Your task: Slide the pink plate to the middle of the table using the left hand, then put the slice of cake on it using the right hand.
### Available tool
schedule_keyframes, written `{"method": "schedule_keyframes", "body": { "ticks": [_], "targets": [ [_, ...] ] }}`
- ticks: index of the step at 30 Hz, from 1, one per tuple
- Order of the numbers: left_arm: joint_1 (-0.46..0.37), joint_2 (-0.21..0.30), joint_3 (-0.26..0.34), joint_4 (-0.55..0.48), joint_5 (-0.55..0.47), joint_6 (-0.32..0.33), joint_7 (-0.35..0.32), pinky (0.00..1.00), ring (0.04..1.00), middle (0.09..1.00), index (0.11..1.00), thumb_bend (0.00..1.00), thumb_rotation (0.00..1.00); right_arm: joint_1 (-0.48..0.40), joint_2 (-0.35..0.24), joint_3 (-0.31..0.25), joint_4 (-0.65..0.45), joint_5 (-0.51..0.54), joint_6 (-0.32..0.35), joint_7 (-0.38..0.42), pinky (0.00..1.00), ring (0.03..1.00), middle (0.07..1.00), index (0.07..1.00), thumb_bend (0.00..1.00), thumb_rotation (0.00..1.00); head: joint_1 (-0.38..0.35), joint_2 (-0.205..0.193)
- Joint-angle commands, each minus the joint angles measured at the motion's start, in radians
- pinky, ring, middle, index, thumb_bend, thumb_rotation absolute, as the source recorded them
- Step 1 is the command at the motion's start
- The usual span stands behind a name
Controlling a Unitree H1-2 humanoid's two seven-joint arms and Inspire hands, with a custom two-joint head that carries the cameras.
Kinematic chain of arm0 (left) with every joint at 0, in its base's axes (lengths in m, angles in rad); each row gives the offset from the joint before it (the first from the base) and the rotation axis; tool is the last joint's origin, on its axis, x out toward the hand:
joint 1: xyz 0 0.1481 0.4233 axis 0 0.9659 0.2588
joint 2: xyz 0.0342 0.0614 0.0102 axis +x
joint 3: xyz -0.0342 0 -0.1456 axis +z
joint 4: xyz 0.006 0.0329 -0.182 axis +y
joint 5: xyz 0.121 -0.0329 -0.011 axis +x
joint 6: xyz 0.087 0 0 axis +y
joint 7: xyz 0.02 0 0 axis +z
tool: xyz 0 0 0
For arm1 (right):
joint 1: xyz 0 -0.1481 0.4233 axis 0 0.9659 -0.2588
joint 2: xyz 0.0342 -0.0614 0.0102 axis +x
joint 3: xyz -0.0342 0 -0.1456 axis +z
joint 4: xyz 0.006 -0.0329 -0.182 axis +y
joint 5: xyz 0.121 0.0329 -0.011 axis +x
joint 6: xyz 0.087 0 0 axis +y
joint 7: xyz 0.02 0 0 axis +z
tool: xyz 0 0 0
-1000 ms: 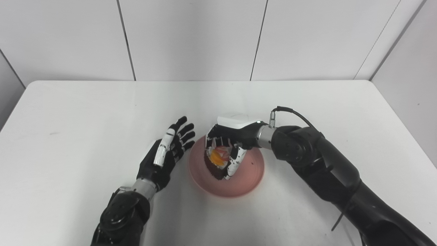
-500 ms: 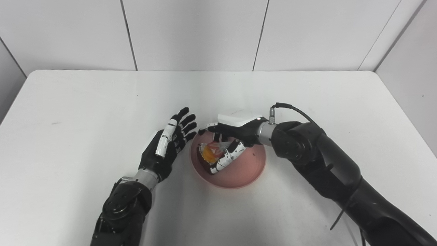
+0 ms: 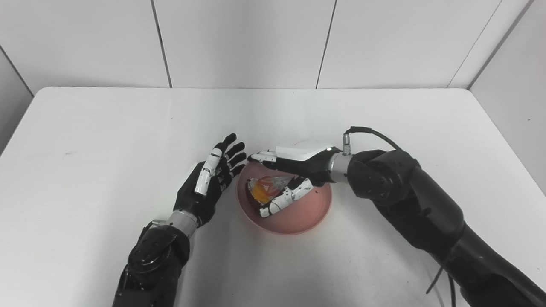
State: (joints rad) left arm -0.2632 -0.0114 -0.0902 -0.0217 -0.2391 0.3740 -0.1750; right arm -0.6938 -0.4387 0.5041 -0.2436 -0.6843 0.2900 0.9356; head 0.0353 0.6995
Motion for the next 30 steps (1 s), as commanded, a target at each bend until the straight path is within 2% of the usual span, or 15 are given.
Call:
{"method": "schedule_keyframes", "body": {
  "ticks": [1,6,9,13,14,17,18,19,20,22,23,24,27,29,30],
  "targets": [
    [0.021,0.009,0.000,0.025,0.008,0.051,0.003,0.94,0.954,0.953,0.948,0.36,1.00,-0.003,-0.017,-0.073,-0.060,0.037,-0.050,-0.091,0.92,0.995,1.000,1.000,0.99,0.91,0.002,0.000],
    [0.029,0.008,0.010,0.025,0.010,0.026,0.006,0.93,0.937,0.946,0.931,0.37,1.00,0.039,-0.005,-0.180,-0.108,0.100,-0.077,-0.194,0.90,0.977,1.000,1.000,0.91,0.94,-0.006,-0.009],
    [0.035,0.010,0.016,0.020,0.012,0.026,0.010,0.92,0.934,0.948,0.946,0.39,1.00,0.073,0.007,-0.230,-0.103,0.130,-0.086,-0.261,0.84,0.969,1.000,1.000,0.88,0.99,-0.006,-0.010],
    [0.049,0.016,0.025,0.004,0.018,0.010,0.014,0.92,0.938,0.949,0.943,0.40,1.00,0.145,0.030,-0.306,-0.084,0.191,-0.096,-0.360,0.86,0.993,1.000,1.000,0.88,1.00,-0.009,-0.015],
    [0.057,0.017,0.027,-0.003,0.027,-0.005,0.020,0.92,0.938,0.949,0.942,0.40,1.00,0.173,0.051,-0.329,-0.082,0.207,-0.089,-0.394,0.87,0.997,1.000,1.000,0.85,1.00,-0.015,-0.018],
    [0.081,0.020,0.033,-0.018,0.054,-0.059,0.031,0.92,0.944,0.952,0.947,0.40,1.00,0.267,0.129,-0.396,-0.084,0.252,-0.055,-0.495,0.87,1.000,1.000,1.000,0.90,1.00,-0.017,-0.021],
    [0.095,0.021,0.032,-0.023,0.074,-0.099,0.038,0.92,0.944,0.952,0.947,0.40,1.00,0.329,0.185,-0.436,-0.068,0.295,-0.093,-0.565,0.87,1.000,1.000,1.000,0.91,1.00,-0.015,-0.024],
    [0.105,0.022,0.032,-0.027,0.090,-0.127,0.041,0.93,0.949,0.959,0.954,0.40,1.00,0.372,0.224,-0.463,-0.055,0.326,-0.124,-0.616,0.95,1.000,1.000,1.000,0.85,1.00,-0.015,-0.024],
    [0.119,0.028,0.028,-0.028,0.115,-0.174,0.043,0.93,0.956,0.966,0.961,0.41,1.00,0.431,0.263,-0.483,-0.040,0.350,-0.162,-0.670,0.97,1.000,1.000,1.000,0.82,1.00,-0.014,-0.025],
    [0.141,0.037,0.021,-0.031,0.150,-0.238,0.043,0.95,0.970,0.983,0.977,0.41,1.00,0.515,0.312,-0.499,-0.023,0.388,-0.209,-0.727,0.99,1.000,1.000,1.000,0.76,1.00,-0.014,-0.027],
    [0.151,0.041,0.019,-0.033,0.162,-0.259,0.043,0.98,0.991,0.995,0.993,0.41,1.00,0.545,0.329,-0.502,-0.017,0.405,-0.224,-0.743,1.00,1.000,1.000,1.000,0.68,1.00,-0.013,-0.027],
    [0.167,0.044,0.014,-0.045,0.185,-0.274,0.051,0.99,0.996,0.998,0.997,0.41,1.00,0.577,0.348,-0.507,0.005,0.437,-0.267,-0.762,1.00,1.000,1.000,1.000,0.65,1.00,-0.007,-0.027],
    [0.204,0.045,0.009,-0.076,0.231,-0.296,0.073,1.00,1.000,1.000,1.000,0.42,1.00,0.618,0.383,-0.517,0.068,0.493,-0.355,-0.809,1.00,1.000,1.000,1.000,0.57,1.00,0.002,-0.029],
    [0.225,0.042,0.013,-0.091,0.241,-0.304,0.082,1.00,1.000,1.000,1.000,0.42,1.00,0.615,0.395,-0.523,0.118,0.519,-0.408,-0.837,1.00,1.000,1.000,1.000,0.48,1.00,0.009,-0.032],
    [0.231,0.043,0.014,-0.096,0.242,-0.305,0.084,1.00,1.000,1.000,1.000,0.41,1.00,0.611,0.398,-0.523,0.136,0.524,-0.426,-0.848,1.00,1.000,1.000,1.000,0.48,1.00,0.011,-0.034]
  ]
}}
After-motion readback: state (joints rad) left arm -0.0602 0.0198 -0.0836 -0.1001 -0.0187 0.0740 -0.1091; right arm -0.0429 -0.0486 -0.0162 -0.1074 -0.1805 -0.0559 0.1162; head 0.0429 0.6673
